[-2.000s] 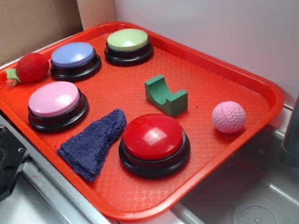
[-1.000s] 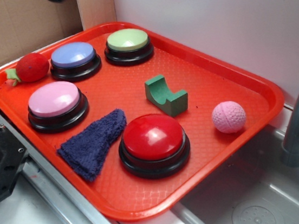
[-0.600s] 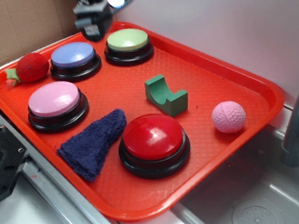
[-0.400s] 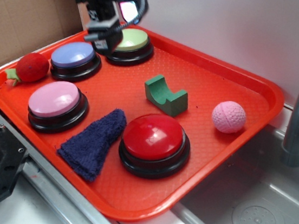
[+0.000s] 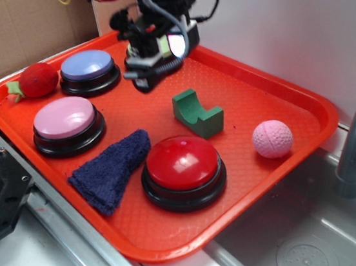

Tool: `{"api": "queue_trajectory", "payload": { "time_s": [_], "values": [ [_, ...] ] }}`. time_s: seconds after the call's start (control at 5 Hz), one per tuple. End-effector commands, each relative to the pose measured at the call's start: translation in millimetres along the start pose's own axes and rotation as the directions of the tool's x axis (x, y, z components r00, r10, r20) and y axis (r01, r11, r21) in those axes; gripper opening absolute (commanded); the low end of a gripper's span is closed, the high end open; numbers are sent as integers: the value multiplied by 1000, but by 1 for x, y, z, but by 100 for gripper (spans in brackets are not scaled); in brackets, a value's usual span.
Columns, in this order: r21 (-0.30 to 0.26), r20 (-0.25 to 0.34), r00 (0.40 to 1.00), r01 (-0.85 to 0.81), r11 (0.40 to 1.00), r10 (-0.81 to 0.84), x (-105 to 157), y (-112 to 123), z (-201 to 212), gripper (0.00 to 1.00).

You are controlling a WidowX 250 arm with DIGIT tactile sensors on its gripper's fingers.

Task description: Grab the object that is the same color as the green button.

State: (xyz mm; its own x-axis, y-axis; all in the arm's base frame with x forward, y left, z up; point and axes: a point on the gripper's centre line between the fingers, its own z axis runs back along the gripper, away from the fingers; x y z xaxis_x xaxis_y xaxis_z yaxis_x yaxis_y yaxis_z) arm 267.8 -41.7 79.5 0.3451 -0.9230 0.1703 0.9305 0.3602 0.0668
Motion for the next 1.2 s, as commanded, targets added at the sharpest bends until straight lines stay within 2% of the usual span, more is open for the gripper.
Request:
{"api": "queue_trajectory", "payload": {
  "time_s": [0.0, 0.2, 0.4, 0.6, 0.8, 1.0],
  "values": [
    [29, 23, 997, 69, 997, -69, 13, 6, -37, 100],
    [21, 32, 997, 63, 998, -63, 13, 9, -53, 100],
    [22, 24, 998, 54, 998, -55, 13, 9, -55, 95],
    [30, 30, 998, 48, 998, -49, 10, 13, -54, 0],
    [35, 43, 999, -1, 999, 0, 7, 15, -43, 0],
    [49, -26, 989, -147, 988, 148, 2, 16, -19, 0]
  ]
}}
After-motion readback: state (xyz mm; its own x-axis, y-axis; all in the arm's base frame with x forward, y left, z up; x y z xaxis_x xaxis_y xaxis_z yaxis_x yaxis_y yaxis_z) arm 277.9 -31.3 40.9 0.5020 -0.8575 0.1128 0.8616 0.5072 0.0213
